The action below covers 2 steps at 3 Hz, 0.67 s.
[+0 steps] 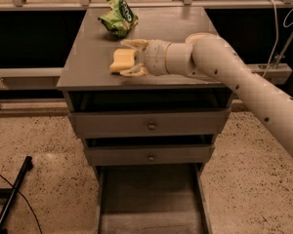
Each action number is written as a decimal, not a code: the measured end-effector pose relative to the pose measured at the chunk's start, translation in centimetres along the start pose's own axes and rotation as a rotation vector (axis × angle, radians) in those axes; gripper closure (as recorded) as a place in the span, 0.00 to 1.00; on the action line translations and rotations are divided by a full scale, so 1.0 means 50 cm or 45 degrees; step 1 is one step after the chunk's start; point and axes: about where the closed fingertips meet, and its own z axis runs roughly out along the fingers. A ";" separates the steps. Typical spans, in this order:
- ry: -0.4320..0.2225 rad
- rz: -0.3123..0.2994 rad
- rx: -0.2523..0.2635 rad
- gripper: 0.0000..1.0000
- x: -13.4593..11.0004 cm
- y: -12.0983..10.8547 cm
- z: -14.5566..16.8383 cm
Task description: Pick sponge from bottom drawer and place on counter
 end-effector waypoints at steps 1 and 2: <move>0.005 0.003 -0.001 0.00 -0.007 -0.009 -0.019; 0.199 0.013 -0.013 0.00 0.019 -0.011 -0.126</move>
Offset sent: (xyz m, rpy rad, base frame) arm -0.0831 -0.1355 0.0992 -0.2608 0.0282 -0.3441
